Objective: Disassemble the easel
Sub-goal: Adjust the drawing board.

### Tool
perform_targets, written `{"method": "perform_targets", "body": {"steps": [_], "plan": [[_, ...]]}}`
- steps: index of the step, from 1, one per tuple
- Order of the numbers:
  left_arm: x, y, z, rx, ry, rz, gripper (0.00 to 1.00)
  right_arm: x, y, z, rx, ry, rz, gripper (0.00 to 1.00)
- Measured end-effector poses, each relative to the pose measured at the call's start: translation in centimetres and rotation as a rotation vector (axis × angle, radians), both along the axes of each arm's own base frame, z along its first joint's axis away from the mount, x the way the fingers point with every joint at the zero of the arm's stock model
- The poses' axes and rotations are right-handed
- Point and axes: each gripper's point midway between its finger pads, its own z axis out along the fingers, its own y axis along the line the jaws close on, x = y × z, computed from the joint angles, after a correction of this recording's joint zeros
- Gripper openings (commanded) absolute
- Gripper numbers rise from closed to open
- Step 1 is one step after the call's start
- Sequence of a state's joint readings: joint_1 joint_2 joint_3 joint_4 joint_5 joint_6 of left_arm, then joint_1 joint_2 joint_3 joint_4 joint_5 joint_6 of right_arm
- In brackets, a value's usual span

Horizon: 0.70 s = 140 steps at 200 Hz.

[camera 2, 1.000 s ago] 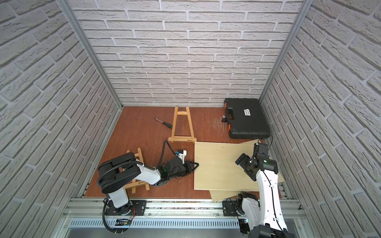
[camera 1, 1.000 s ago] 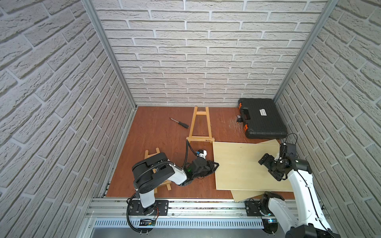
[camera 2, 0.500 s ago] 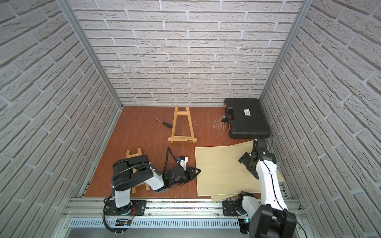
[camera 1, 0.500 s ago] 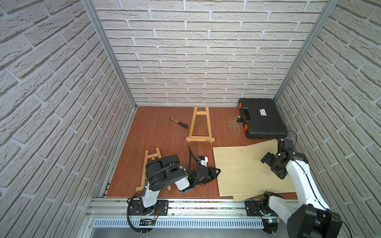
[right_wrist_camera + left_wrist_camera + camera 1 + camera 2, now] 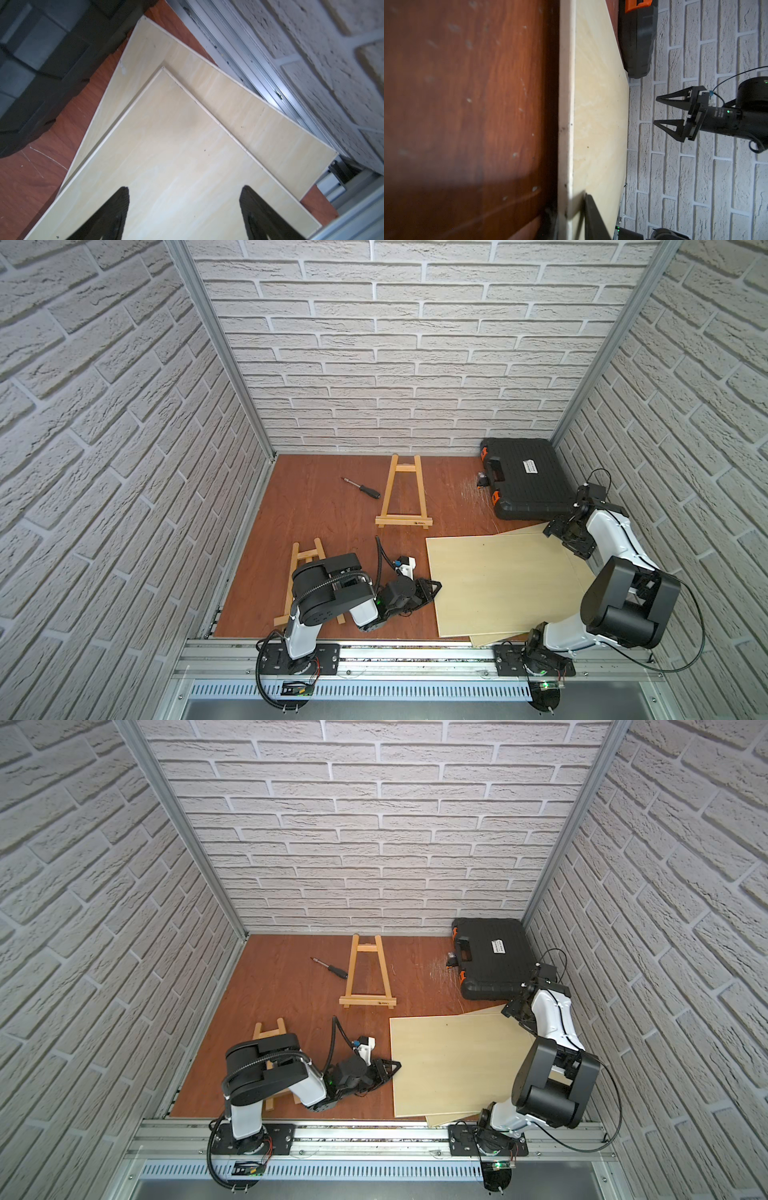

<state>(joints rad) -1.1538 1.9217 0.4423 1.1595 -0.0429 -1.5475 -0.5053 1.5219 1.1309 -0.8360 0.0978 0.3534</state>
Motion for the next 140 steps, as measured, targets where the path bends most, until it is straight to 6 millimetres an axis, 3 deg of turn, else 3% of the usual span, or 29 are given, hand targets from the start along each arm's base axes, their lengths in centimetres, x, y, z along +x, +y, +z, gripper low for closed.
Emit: {"method": "perform_targets", "body": {"steps": [103,140], "plan": [[0.1,0.2,0.1,-0.016,-0.005,-0.001,0.0,-0.7,-2.2,-5.6,0.134,0.027,-0.028,0.83],[0.1,0.3,0.1,-0.019,-0.005,0.0,0.0,-0.9,-2.2,-6.2,0.136,0.032,-0.02,0.82]]}}
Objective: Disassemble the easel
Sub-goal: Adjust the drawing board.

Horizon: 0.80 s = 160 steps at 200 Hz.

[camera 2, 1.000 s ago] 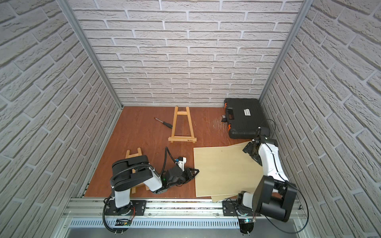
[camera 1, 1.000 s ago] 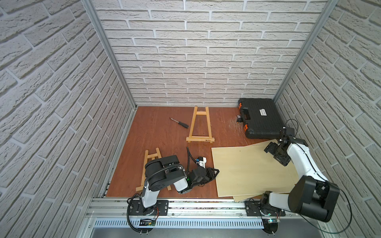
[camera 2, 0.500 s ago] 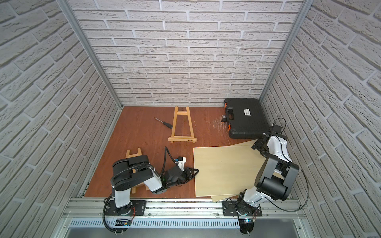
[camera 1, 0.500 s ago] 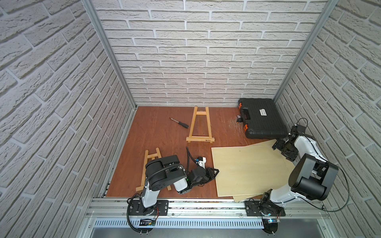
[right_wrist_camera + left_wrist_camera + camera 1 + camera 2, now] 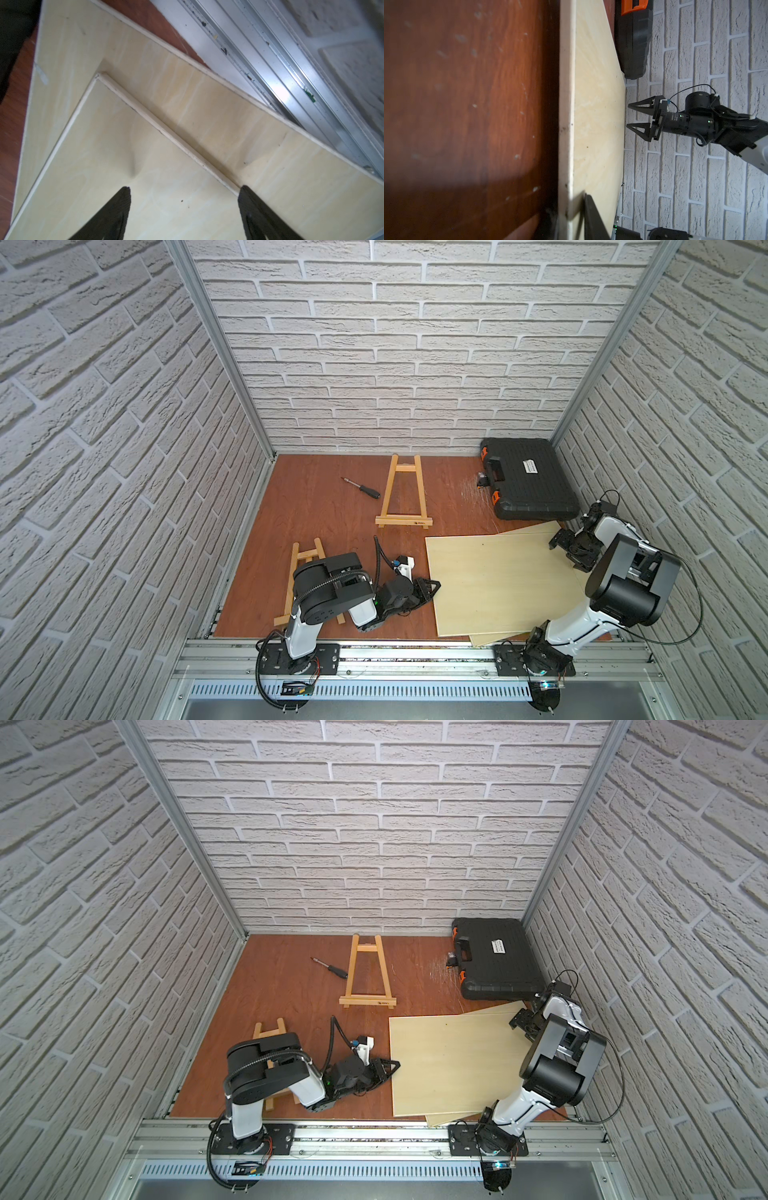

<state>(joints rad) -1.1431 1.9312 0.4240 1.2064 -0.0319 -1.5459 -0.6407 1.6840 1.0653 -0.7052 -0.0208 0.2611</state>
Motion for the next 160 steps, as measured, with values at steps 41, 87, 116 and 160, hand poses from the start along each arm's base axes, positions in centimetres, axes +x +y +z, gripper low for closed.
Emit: {"method": "perform_targets", "body": {"steps": [41,87,116,160], "plan": [[0.1,0.2,0.0,-0.004,-0.001,0.002,0.0,0.0,0.1,-1.0,-0.001,-0.001,0.014,0.82],[0.1,0.2,0.0,-0.003,0.0,0.002,0.0,0.8,0.1,-1.2,0.012,-0.051,0.024,0.78],[0.4,0.1,0.0,0.001,-0.001,0.0,0.0,1.9,0.3,-1.0,0.016,-0.097,0.04,0.77],[1.3,-0.6,0.0,0.012,0.002,0.008,0.0,4.2,0.6,-0.3,0.005,-0.176,0.082,0.76]]}}
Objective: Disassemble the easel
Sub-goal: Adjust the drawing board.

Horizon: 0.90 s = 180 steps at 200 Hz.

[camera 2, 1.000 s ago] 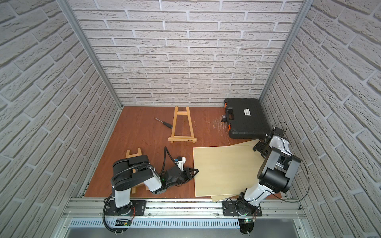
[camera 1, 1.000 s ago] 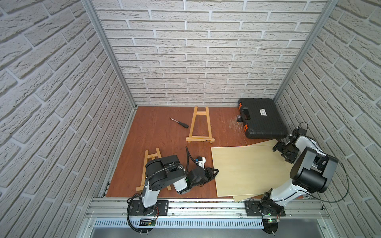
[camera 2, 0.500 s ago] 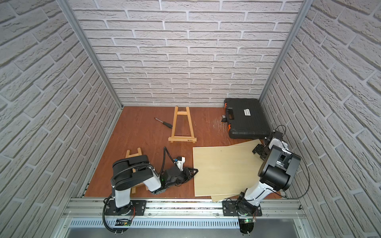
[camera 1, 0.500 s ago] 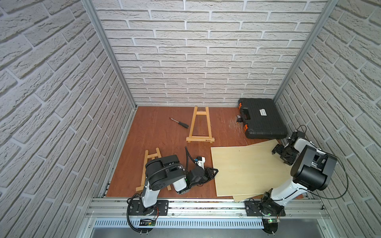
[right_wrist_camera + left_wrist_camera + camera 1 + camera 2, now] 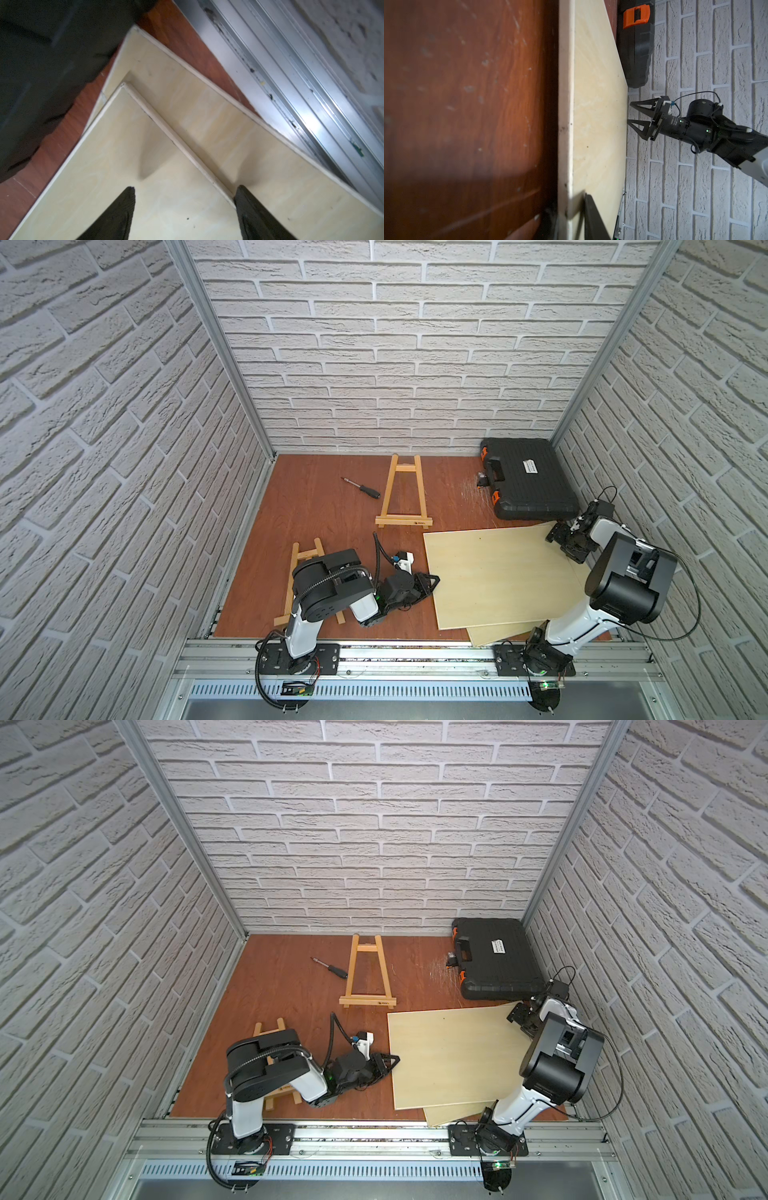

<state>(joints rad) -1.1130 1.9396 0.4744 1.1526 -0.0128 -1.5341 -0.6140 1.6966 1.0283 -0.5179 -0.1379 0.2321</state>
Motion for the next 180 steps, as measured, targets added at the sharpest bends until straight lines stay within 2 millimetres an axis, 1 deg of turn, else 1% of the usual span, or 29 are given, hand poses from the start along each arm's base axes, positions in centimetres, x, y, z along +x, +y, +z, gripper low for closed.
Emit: {"method": "perform_targets", "body": {"steps": [8,27,47,64,95,112,139,150,163,180], "plan": [[0.1,-0.3,0.0,-0.001,0.001,-0.001,0.0,0.5,0.2,0.3,0.01,-0.021,0.007,0.76],[0.3,-1.2,0.1,-0.005,0.004,-0.016,0.0,1.2,2.1,0.6,0.069,-0.035,0.046,0.76],[0.3,-1.9,0.4,-0.005,0.004,-0.034,0.0,1.7,3.3,0.9,0.112,-0.033,0.066,0.77],[0.3,-2.3,0.5,-0.004,0.004,-0.046,0.0,1.9,3.5,1.0,0.122,-0.029,0.069,0.79],[0.1,-2.3,0.2,0.007,0.012,-0.055,0.0,1.6,3.9,1.4,0.129,-0.017,0.068,0.8],[-0.1,-2.6,0.2,0.012,0.021,-0.068,0.0,1.5,4.2,2.6,0.118,-0.036,0.072,0.81],[-0.2,-3.8,0.7,0.002,0.031,-0.103,0.09,1.5,5.7,6.0,0.084,-0.106,0.103,0.81],[-0.3,-4.2,0.8,-0.002,0.035,-0.118,0.12,1.5,6.7,7.3,0.071,-0.138,0.13,0.81],[-0.5,-4.7,1.0,-0.005,0.04,-0.139,0.13,1.1,8.1,8.4,0.062,-0.162,0.164,0.82],[-0.8,-5.3,1.1,-0.003,0.051,-0.169,0.23,0.1,10.2,9.0,0.064,-0.172,0.21,0.82]]}}
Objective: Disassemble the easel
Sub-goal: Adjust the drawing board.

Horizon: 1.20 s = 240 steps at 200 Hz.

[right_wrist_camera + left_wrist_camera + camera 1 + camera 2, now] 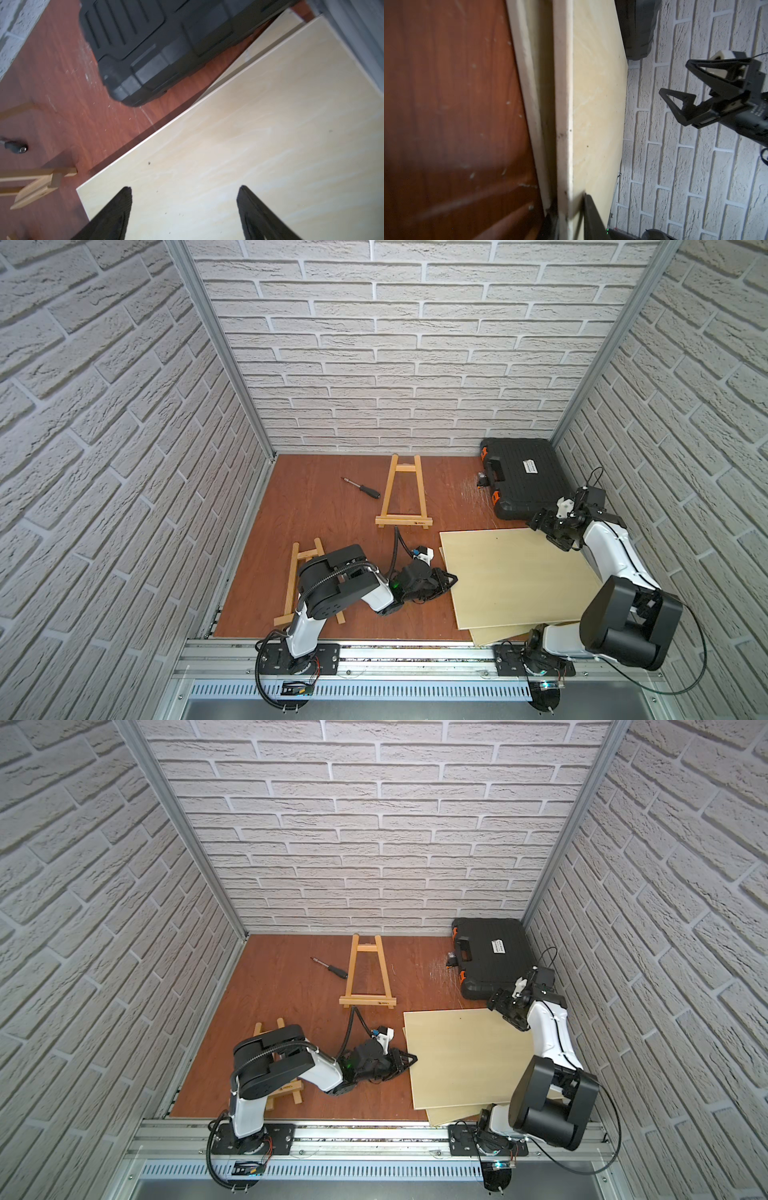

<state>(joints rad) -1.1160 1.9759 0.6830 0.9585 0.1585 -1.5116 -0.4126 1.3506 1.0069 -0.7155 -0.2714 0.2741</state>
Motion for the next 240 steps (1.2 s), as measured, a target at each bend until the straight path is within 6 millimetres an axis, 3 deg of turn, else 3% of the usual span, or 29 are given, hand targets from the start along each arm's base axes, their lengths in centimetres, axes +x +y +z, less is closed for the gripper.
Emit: {"method": "perform_targets", "body": {"steps": [17,49,55,58,66,90,131,160,181,204,240], "plan": [[-0.6,-0.4,0.0,0.009,-0.005,-0.038,0.37,-1.2,2.1,0.3,0.007,0.006,0.048,0.82],[-1.3,-0.5,1.0,0.007,-0.022,-0.079,0.52,-2.7,6.0,0.8,0.007,0.01,0.161,0.84],[-1.5,-0.3,1.0,0.012,-0.023,-0.083,0.55,-3.1,6.9,1.0,0.006,0.009,0.19,0.84],[-1.6,-0.1,1.0,0.019,-0.021,-0.084,0.63,-3.2,7.3,1.0,0.007,0.009,0.203,0.84],[-2.0,0.7,0.6,0.041,-0.015,-0.085,0.71,-3.6,8.5,1.2,0.006,0.005,0.239,0.84],[-2.5,2.5,1.2,0.053,-0.02,-0.072,0.82,-5.2,11.7,1.6,-0.005,0.004,0.354,0.85],[-3.1,5.9,1.4,0.1,-0.033,-0.029,0.84,-9.0,16.7,1.5,-0.077,0.047,0.552,0.89],[-3.1,9.1,1.3,0.147,-0.049,0.021,0.86,-12.1,19.6,0.1,-0.197,0.136,0.71,0.95],[-2.6,11.7,1.6,0.202,-0.07,0.067,0.87,-13.8,20.7,-1.5,-0.325,0.218,0.792,0.95],[-1.6,13.9,3.6,0.227,-0.121,0.118,0.89,-15.1,21.8,-3.0,-0.468,0.274,0.853,0.97],[-0.4,16.7,5.6,0.251,-0.175,0.179,0.9,-15.4,23.2,-4.7,-0.647,0.302,0.879,0.98]]}}
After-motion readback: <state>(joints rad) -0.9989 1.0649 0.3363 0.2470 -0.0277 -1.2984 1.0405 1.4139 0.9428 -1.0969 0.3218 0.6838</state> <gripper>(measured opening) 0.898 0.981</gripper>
